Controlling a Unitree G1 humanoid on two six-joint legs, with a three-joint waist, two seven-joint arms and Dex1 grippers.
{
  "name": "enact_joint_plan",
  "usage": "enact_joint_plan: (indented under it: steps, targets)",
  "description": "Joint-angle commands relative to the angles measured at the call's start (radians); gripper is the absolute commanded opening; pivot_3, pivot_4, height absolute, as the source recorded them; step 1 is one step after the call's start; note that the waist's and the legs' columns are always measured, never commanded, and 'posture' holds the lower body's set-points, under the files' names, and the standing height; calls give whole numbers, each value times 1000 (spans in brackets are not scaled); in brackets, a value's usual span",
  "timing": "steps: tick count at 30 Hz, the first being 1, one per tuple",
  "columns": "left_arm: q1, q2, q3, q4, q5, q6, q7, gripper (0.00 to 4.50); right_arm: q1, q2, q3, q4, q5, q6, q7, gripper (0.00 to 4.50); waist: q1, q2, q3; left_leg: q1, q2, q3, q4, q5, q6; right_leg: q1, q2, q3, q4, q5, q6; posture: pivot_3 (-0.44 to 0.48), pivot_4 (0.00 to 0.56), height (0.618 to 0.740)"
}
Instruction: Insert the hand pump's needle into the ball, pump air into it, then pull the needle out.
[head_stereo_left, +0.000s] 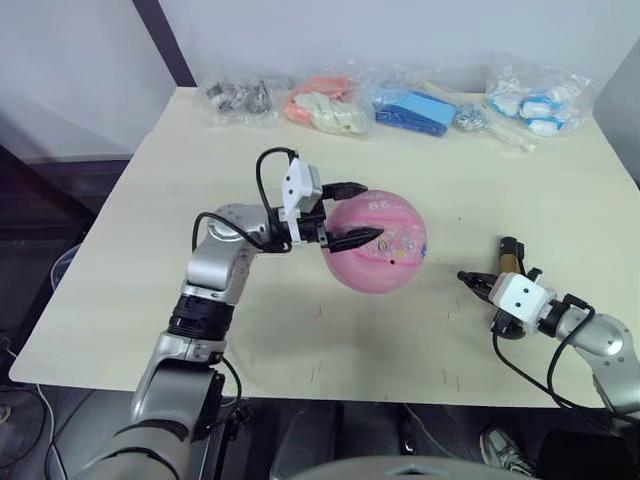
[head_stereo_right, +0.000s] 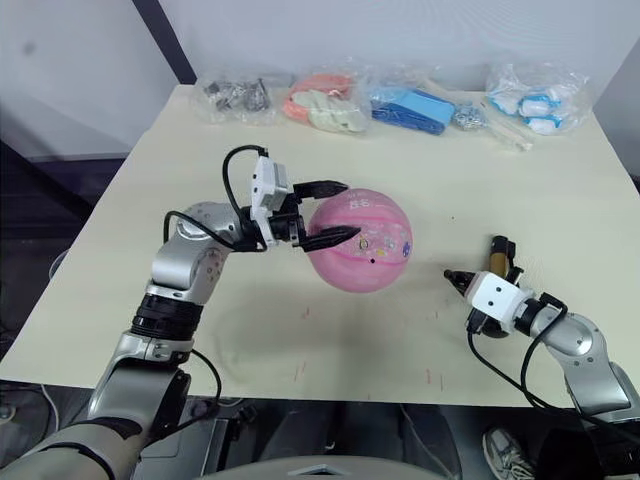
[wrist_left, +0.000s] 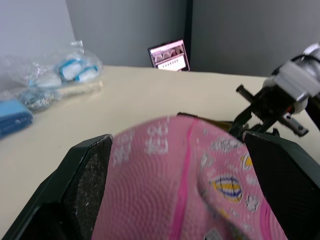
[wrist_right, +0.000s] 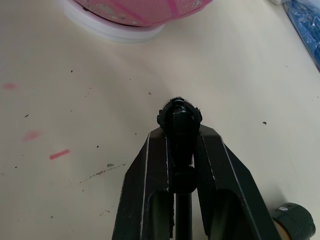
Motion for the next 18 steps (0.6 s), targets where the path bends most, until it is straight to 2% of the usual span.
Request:
enact_joint_plan:
  steps: [1, 2, 5, 7, 8, 9, 12, 18]
  targets:
    - [-24, 45, 40, -54, -51, 11, -65, 4500, -2, 1, -18, -3, 13, -12, 2, 61, -1, 0, 0, 0, 0, 0, 0, 0, 0, 0, 0, 0, 0, 0, 0, 0, 150, 740]
    - [-24, 63, 43, -59, -62, 21, -87, 4500, -3, 0, -20, 0, 15, -15, 3, 1076, -1, 0, 0, 0, 0, 0, 1, 0, 0, 0, 0, 0, 1, 0, 0, 0, 150, 740]
    - [-9, 128, 36, -77, -73, 26, -173, 4500, -2, 5, -35, 4, 42, -7, 7, 2395, -3, 1, 1, 0, 0, 1, 3, 0, 0, 0, 0, 1, 4, 0, 0, 0, 150, 740]
    - [10, 175, 30, -94, -85, 40, -231, 4500, 0, 9, -45, 13, 60, -3, 8, 3415, -3, 1, 1, 1, 0, 1, 4, 0, 0, -1, 0, 1, 7, 0, 0, 0, 150, 740]
    - [21, 196, 27, -105, -89, 45, -254, 4500, 0, 6, -47, 19, 59, -9, 8, 4077, -3, 1, 1, 1, 0, 1, 4, 0, 0, -1, 0, 1, 8, 0, 0, 0, 150, 740]
    - [29, 208, 25, -113, -90, 47, -269, 4500, 0, 5, -48, 24, 59, -13, 7, 4457, -3, 1, 2, 1, 0, 1, 5, 0, 0, -1, 0, 2, 9, 0, 0, 0, 150, 740]
    - [88, 259, 22, -186, -114, 79, -315, 4500, 10, 12, -61, 30, 75, -23, 6, 4457, -3, 1, 3, 1, 0, 2, 6, 0, 0, -1, 0, 2, 10, 0, 0, 0, 150, 740]
    - [152, 301, 50, -254, -139, 109, -324, 4500, 42, 7, -105, 28, 126, -58, 19, 4457, -2, 2, 3, 1, 0, 2, 7, 0, 0, -1, 0, 3, 12, 0, 0, 0, 150, 740]
